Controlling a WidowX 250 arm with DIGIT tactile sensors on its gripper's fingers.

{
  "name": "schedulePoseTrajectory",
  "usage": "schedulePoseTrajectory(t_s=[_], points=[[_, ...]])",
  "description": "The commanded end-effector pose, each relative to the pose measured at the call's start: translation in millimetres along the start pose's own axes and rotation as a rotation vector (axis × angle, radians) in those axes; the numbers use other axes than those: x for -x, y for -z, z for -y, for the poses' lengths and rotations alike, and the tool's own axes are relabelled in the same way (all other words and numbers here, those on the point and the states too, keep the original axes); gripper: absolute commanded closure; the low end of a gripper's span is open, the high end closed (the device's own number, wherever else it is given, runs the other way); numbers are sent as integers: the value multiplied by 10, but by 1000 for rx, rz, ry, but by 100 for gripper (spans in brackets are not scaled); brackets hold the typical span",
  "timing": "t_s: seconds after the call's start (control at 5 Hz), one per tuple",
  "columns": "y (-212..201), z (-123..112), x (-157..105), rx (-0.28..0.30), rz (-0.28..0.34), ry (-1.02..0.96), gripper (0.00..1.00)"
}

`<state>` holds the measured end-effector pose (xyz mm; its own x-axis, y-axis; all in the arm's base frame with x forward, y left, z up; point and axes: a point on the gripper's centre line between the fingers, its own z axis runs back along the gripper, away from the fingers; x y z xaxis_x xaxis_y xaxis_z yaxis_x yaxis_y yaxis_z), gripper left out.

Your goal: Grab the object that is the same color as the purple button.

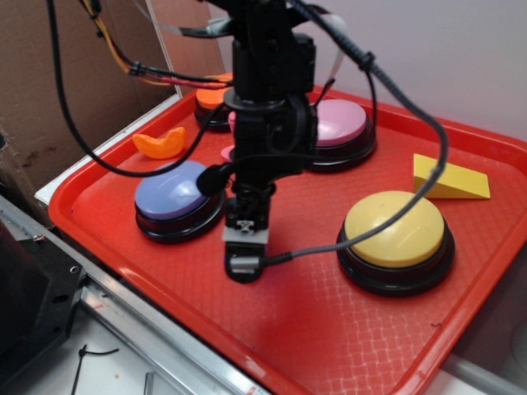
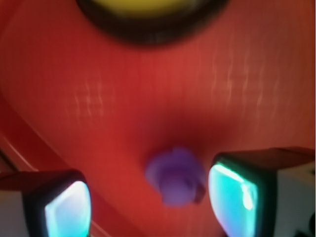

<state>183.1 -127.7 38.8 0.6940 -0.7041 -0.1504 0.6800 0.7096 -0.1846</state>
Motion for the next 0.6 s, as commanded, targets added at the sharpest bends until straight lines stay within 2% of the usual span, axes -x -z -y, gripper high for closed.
schedulePoseTrajectory(t_s=[0.0,0.4], points=[[97,-29,168,13,-8,-37,0],[123,44,75,13,-23,-20,0]])
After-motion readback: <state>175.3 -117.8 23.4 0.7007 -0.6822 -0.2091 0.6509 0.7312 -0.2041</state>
